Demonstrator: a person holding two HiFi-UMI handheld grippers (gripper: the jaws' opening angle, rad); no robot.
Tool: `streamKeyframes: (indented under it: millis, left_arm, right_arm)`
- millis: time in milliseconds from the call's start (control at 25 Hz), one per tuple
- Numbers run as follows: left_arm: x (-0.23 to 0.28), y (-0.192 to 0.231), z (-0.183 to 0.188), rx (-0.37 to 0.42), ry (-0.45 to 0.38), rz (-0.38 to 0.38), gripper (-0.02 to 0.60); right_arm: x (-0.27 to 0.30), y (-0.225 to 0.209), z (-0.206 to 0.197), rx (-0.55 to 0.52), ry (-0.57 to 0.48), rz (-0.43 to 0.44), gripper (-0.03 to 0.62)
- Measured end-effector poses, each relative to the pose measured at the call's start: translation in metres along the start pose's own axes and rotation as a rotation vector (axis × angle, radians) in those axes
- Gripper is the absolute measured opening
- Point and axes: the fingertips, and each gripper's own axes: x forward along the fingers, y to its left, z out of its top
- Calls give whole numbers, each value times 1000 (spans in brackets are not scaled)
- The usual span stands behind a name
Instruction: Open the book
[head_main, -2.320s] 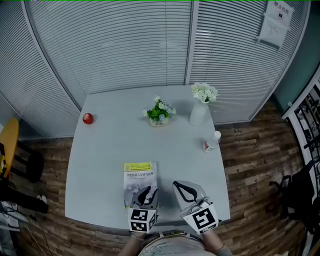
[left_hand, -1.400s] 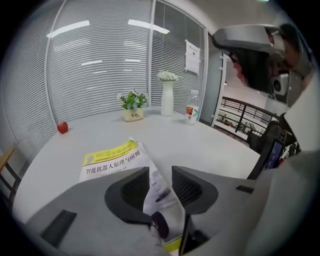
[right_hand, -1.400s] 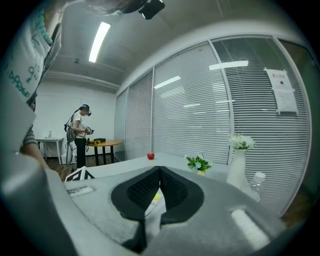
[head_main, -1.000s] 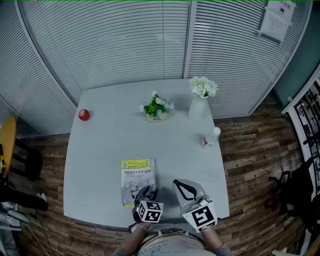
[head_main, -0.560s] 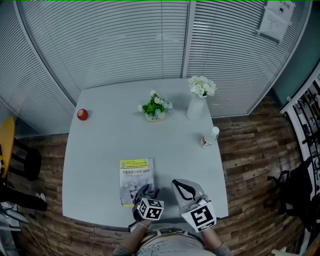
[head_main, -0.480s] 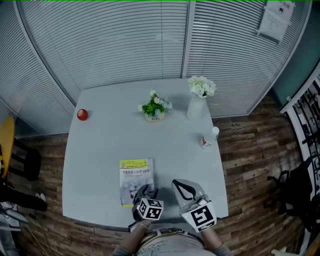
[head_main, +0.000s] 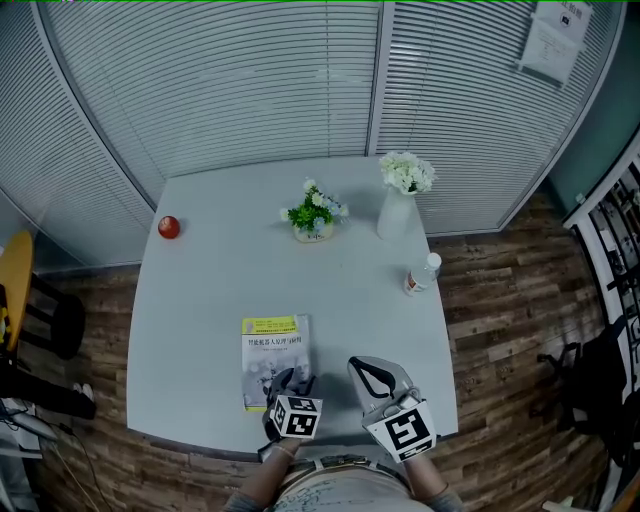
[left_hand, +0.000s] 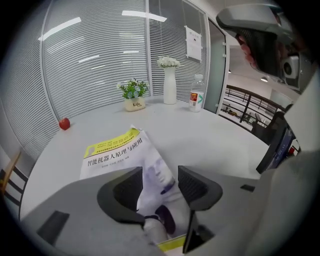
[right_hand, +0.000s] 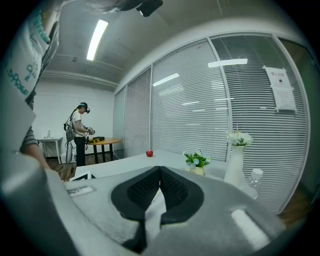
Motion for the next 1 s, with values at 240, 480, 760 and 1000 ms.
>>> streamKeyframes:
  millis: [240,480,760,1000]
  left_arm:
    - [-3,-5,0,-29,-21,-36,149]
    - [-11,-1,1,-60,-37,-44,74]
    - [-20,6,2,-157,-49,-86,13]
    - [-22,8,3,-184,-57,-122,8]
  right_arm:
    - [-2,-1,-7,-7,-5,8,3]
    - [-2,6,-8,-18,-6,20,3]
    - [-5,9,-7,-21,-7,2,3]
    - [-6,16,-2,-14,0,-17,3]
